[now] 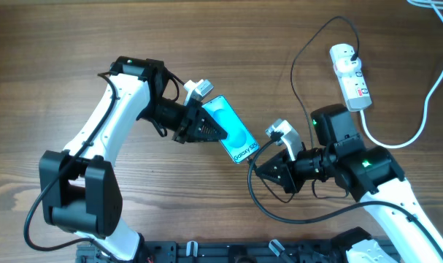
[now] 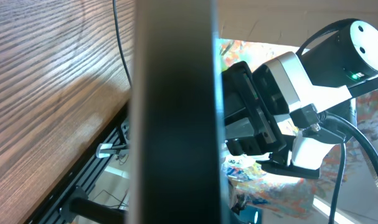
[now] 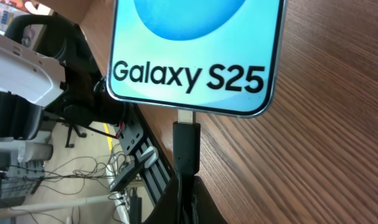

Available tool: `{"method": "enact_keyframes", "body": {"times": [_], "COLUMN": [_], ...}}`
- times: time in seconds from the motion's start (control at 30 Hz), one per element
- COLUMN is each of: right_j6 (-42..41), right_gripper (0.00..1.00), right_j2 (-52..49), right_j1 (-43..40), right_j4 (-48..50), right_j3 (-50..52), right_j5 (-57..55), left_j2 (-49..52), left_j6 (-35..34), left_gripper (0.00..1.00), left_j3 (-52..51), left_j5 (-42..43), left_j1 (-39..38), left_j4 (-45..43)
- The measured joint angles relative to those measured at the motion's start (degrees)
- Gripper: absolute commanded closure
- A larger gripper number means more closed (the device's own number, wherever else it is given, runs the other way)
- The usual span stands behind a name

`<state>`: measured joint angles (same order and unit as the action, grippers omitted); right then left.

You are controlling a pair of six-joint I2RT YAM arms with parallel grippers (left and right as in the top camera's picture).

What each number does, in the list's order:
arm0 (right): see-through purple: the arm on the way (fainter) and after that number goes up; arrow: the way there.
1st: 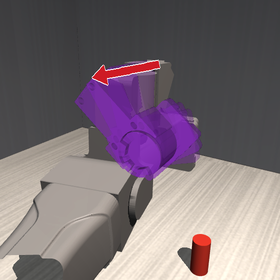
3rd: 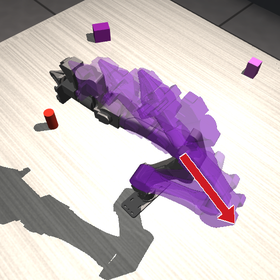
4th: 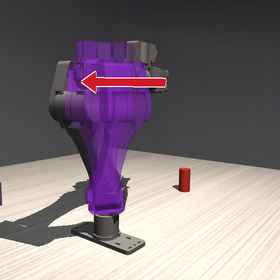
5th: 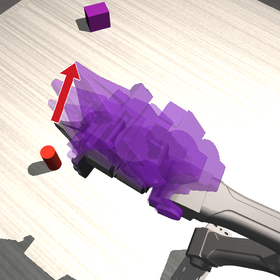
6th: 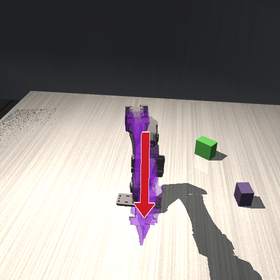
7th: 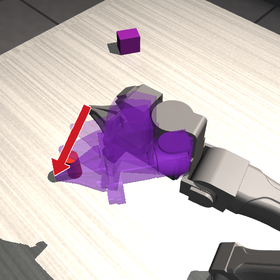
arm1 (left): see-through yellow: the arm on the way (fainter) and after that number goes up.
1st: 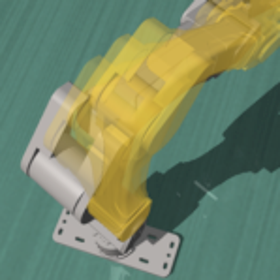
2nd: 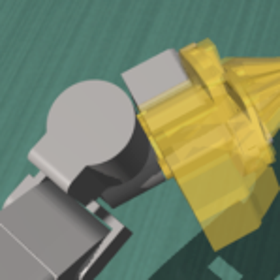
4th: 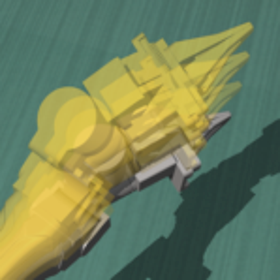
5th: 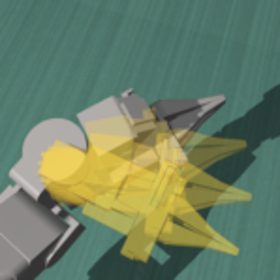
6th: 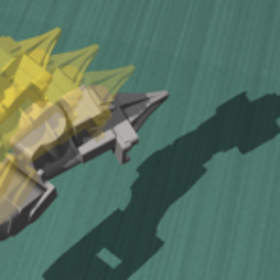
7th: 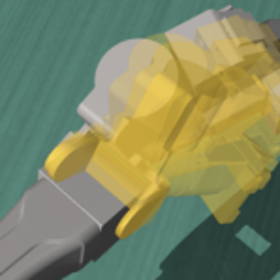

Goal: Plug charger to phone and switch on socket

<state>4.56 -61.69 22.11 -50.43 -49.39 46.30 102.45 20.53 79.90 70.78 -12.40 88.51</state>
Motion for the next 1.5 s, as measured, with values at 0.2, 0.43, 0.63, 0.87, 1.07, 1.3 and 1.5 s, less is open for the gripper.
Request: {"method": "enact_keyframes", "body": {"times": [0.2,0.43,0.63,0.87,1.07,1.3,1.5], "right_j6": [0.02,0.0,0.0,0.28,0.28,0.28,0.26], "right_gripper": [0.96,0.96,0.96,0.96,0.96,0.96,0.96], "right_j2": [-0.13,0.04,0.42,0.52,0.52,1.31,2.78], "right_j1": [0.0,0.0,0.0,0.0,0.0,0.0,0.0], "right_j4": [-1.05,-2.58,-1.75,-1.18,-0.48,-0.48,-0.09], "right_j3": [0.0,0.0,0.0,0.0,0.0,0.0,0.0], "right_j5": [-0.09,-1.2,-1.36,-0.76,-0.24,-0.24,-0.26], "left_j2": [0.0,0.0,0.0,0.0,0.0,0.0,0.0], "left_j6": [0.0,0.0,-0.02,0.0,0.0,0.0,0.0], "left_gripper": [0.96,0.96,0.96,0.96,0.96,0.96,0.96], "left_j3": [0.0,0.0,0.0,0.0,0.0,0.0,0.0], "left_j5": [-0.02,-0.39,-0.39,-0.39,-0.39,-0.42,-0.42], "left_j1": [0.0,0.0,0.0,0.0,0.0,0.0,0.0], "left_j4": [0.0,0.0,0.0,0.0,0.0,0.0,0.0]}}
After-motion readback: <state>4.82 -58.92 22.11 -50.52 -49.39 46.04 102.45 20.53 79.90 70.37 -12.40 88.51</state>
